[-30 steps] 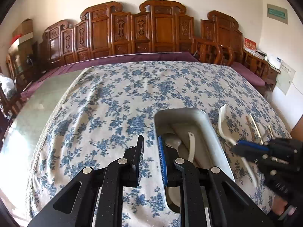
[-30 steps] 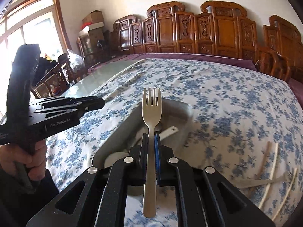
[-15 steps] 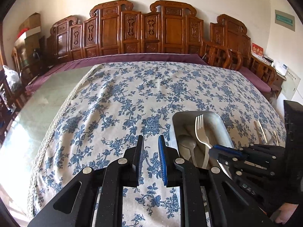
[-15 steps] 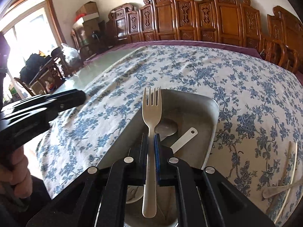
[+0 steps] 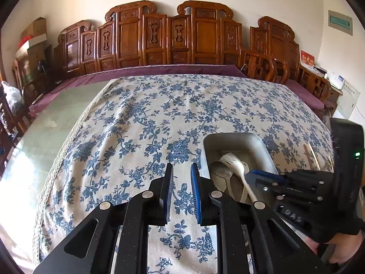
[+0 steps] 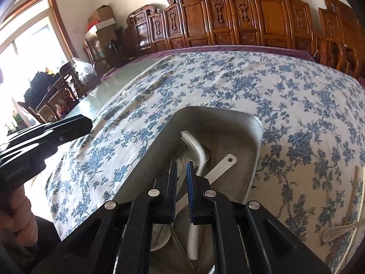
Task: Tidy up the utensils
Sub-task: 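Lower the white plastic fork into the tray and open the right tool, then grasp a bamboo chopstick with the right tool while the left tool grasps a metal fork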
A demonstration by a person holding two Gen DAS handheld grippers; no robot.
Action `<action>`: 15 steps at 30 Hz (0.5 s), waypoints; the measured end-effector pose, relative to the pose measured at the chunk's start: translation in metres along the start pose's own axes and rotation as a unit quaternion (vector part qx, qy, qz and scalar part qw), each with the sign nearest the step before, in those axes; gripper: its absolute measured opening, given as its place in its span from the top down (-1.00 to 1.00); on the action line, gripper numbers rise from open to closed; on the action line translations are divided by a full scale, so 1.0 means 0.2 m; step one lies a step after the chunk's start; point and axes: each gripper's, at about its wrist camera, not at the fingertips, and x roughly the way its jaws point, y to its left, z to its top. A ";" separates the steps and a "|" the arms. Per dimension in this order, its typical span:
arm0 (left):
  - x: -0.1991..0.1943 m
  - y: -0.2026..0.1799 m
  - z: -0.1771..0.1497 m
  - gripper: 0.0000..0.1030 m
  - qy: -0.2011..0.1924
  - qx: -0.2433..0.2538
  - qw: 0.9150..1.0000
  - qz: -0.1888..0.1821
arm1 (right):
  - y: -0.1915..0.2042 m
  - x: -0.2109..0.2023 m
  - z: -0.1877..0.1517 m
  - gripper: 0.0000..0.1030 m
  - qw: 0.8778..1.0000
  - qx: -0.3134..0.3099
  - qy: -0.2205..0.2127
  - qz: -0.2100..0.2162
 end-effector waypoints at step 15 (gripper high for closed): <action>-0.04 -0.17 0.00 0.72 -0.007 0.020 0.999 -0.040 | -0.27 -0.51 -0.06 0.81 0.996 -0.015 -0.040 -0.073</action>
